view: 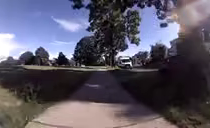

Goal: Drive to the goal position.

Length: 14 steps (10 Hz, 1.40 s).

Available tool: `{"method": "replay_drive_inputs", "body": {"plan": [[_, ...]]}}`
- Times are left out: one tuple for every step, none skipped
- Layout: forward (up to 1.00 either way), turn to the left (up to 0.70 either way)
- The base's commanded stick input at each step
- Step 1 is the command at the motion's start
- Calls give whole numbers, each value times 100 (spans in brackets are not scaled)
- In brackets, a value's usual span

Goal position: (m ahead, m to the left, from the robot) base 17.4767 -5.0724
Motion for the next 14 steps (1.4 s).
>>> {"method": "replay_drive_inputs", "body": {"plan": [[100, 25], [100, 37], [100, 18], [100, 0], [100, 0], [100, 0], [100, 0], [100, 0], [100, 0], [100, 0], [100, 0], [100, 0], [100, 0], [100, 0]]}}
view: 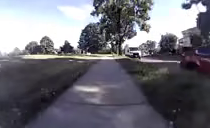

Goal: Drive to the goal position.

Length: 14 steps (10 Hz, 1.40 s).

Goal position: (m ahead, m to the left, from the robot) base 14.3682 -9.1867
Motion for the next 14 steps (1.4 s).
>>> {"method": "replay_drive_inputs", "body": {"plan": [[100, 0], [100, 0], [100, 0], [100, 0], [100, 0], [100, 0], [100, 0], [100, 0], [100, 0], [100, 0], [100, 0], [100, 0], [100, 0], [100, 0]]}}
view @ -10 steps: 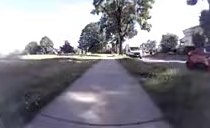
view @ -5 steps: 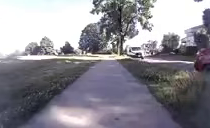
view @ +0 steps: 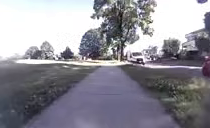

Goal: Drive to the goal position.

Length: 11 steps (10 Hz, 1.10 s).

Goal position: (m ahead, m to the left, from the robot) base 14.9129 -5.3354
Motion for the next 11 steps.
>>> {"method": "replay_drive_inputs", "body": {"plan": [[100, 0], [100, 0], [100, 0], [100, 0], [100, 0], [100, 0], [100, 0], [100, 0], [100, 0], [100, 0], [100, 0]]}}
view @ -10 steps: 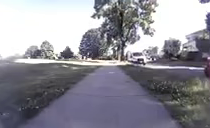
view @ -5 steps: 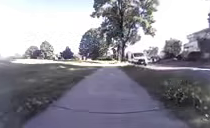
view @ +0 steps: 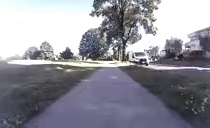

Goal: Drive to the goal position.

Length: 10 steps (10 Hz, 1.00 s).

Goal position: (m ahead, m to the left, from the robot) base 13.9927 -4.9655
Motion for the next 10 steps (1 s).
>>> {"method": "replay_drive_inputs", "body": {"plan": [[100, 0], [100, 0], [100, 0], [100, 0], [100, 0], [100, 0], [100, 0], [100, 0], [100, 0], [100, 0]]}}
